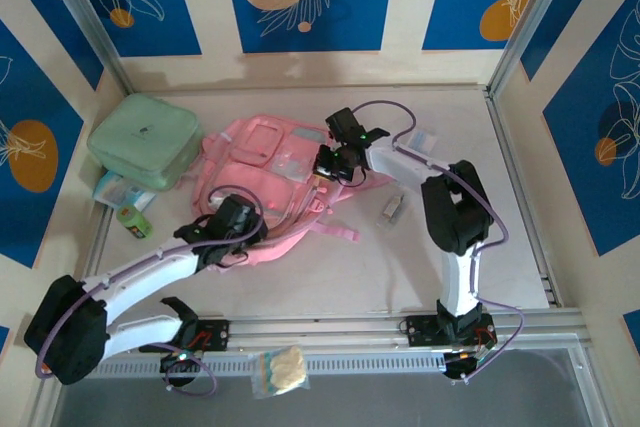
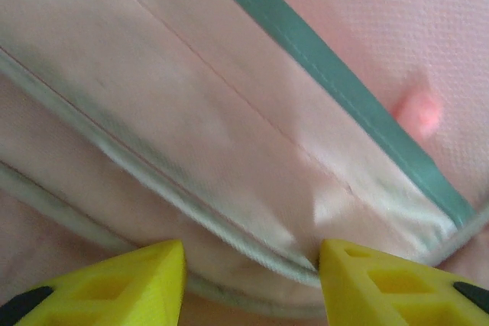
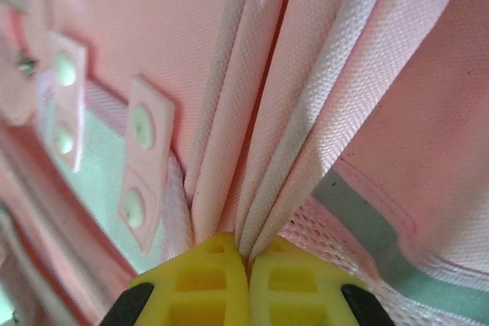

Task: Pack books, pencil case, and school supplies into a backpack

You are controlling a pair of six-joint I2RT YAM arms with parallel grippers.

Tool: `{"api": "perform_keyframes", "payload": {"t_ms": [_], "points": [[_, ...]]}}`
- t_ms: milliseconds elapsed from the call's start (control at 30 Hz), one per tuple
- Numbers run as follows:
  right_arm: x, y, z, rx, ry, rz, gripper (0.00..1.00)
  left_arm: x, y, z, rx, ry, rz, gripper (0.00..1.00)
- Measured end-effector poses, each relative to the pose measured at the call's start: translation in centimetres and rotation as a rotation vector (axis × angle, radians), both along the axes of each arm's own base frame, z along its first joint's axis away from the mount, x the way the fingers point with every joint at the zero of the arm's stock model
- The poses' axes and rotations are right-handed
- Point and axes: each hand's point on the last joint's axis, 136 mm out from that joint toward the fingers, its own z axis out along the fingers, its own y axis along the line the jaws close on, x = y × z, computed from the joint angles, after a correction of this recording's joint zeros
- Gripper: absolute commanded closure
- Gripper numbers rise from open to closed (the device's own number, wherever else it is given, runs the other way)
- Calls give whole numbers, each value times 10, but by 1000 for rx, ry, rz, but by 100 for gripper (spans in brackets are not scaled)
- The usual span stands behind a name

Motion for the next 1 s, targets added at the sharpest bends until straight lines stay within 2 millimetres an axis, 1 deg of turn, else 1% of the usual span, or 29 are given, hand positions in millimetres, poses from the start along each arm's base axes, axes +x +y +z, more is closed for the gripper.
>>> {"api": "perform_keyframes", "payload": {"t_ms": [100,167,300,367,433,533,633,700,733,800,833,933,1000], "points": [[-14,0,13,40,-21,16,100,16,16,1,0,-21,42,51],[-24,-1,16,55,-16,17,100,25,26,3,1,-33,61,50],[-42,-3,15,93,3,-11,100,39,43,7,31,-40,66,49],[-47,-3,14,110,17,-39,100,47,47,14,51,-44,56,48],[-48,-1,14,122,21,-74,100,52,48,24,63,-50,40,46],[-50,-1,17,151,21,-140,100,53,46,41,50,-63,18,42],[-52,-2,21,181,26,-201,100,41,43,60,23,-79,3,40],[-53,-1,23,194,33,-229,100,33,37,75,-2,-99,-9,39],[-53,0,25,201,33,-242,100,27,30,83,-19,-110,-25,39],[-53,1,28,211,36,-266,100,15,12,92,-50,-124,-67,38],[-53,1,29,215,39,-278,100,7,-2,95,-69,-126,-101,38],[-56,1,29,223,51,-303,100,-15,-44,92,-105,-102,-204,38],[-59,1,29,229,62,-318,100,-24,-70,87,-94,-77,-255,36]]}}
